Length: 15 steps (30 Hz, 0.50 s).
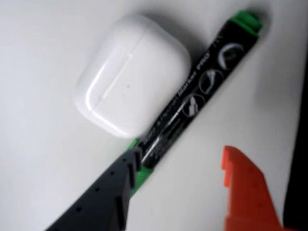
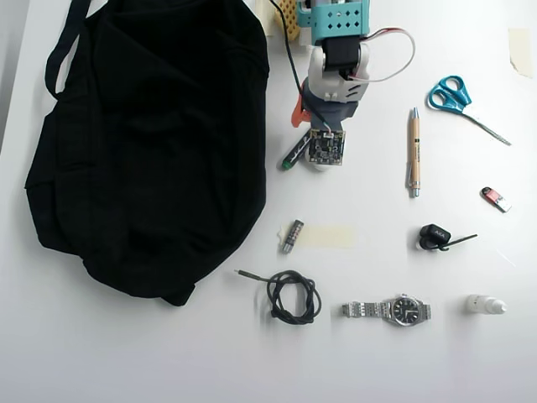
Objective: Put the whiteboard marker into the black bag
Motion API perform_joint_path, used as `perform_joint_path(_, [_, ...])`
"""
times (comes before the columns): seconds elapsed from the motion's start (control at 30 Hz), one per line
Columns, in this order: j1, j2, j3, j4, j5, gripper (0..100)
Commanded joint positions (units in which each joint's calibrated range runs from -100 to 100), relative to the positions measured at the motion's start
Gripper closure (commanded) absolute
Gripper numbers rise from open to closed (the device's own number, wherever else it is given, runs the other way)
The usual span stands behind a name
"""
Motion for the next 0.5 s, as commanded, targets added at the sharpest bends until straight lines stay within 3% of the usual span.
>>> perform_joint_path(0.0, [-0.22, 2.27, -2.90, -1.17, 0.09, 78])
perform_joint_path(0.47, [-0.15, 3.43, -2.36, -2.46, 0.09, 78])
